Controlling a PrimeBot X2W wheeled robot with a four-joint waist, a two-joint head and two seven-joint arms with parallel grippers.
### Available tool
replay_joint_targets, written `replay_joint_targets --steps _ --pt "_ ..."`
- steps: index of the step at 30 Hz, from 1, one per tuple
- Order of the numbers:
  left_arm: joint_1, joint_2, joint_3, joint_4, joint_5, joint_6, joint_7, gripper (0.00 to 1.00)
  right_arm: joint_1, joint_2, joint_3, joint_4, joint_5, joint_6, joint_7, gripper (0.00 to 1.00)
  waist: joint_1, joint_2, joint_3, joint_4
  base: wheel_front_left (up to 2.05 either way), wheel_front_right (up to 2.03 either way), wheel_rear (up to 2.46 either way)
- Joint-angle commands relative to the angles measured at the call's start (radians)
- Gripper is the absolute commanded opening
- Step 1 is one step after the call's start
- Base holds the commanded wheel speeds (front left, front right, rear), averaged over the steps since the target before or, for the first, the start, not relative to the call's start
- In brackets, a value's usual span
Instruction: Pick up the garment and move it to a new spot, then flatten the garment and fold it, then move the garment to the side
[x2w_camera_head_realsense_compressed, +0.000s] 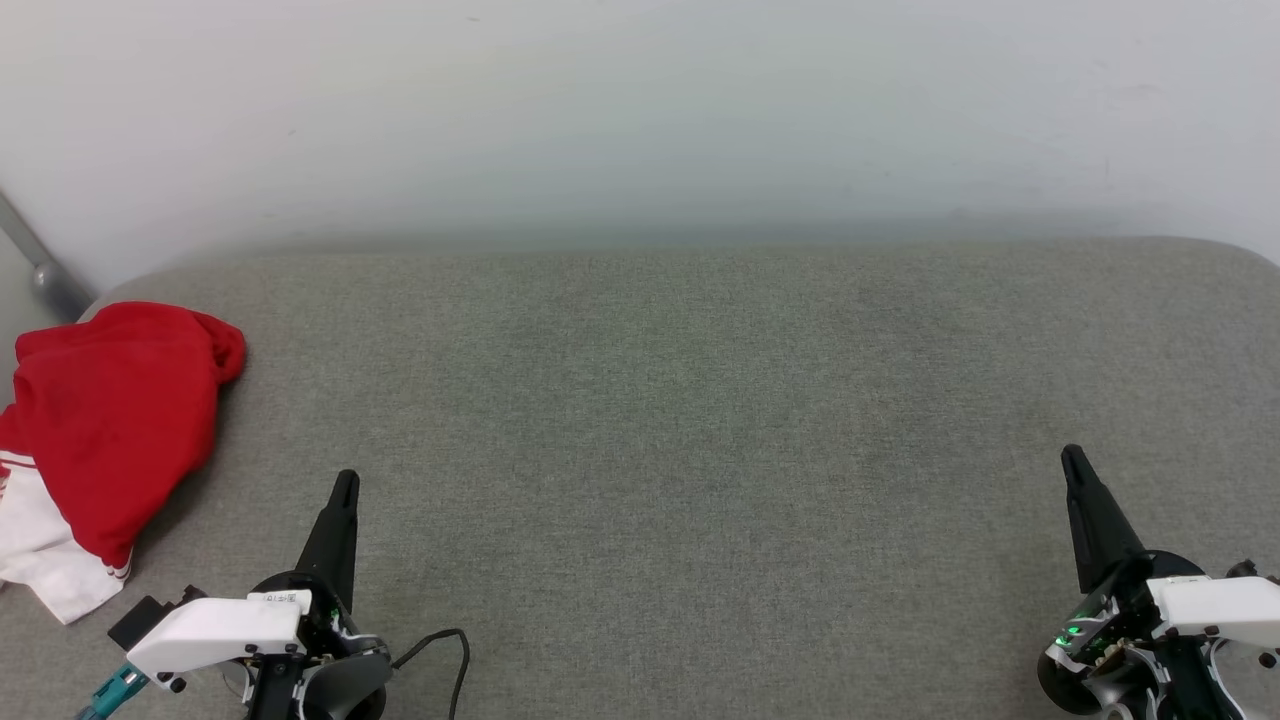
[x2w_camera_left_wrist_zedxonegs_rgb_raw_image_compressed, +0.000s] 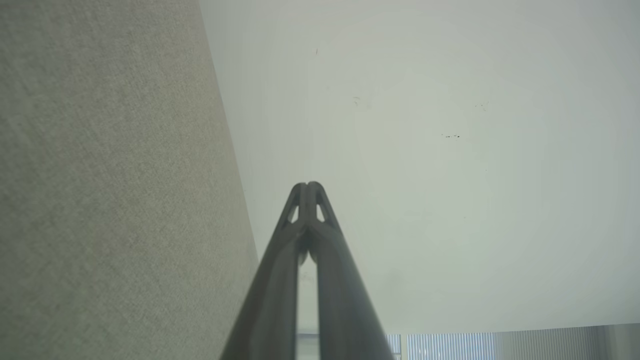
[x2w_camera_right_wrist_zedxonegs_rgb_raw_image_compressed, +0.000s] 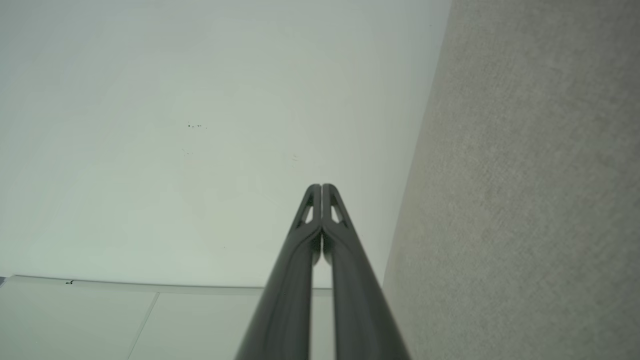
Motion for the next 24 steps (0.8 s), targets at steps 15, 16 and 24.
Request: replay_joint_targets --steps 15,16,24 --pt "-0.008 -0.002 0.004 0.0 0.003 -0.002 0.003 0.0 -0.013 0.004 -0.001 0.001 -0.006 0.0 0.002 0.0 0.0 0.0 0.0 0.0 0.0 0.0 0.0" --pt "-0.008 -0.002 0.004 0.0 0.003 -0.002 0.003 0.0 -0.013 0.004 0.0 0.001 -0.006 0.0 0.002 0.0 0.0 0.0 0.0 0.0 0.0 0.0 0.0" --pt "-0.008 -0.002 0.004 0.0 0.003 -0.002 0.003 0.0 -0.013 0.004 0.0 0.001 -0.005 0.0 0.002 0.0 0.0 0.0 0.0 0.0 0.0 0.0 0.0"
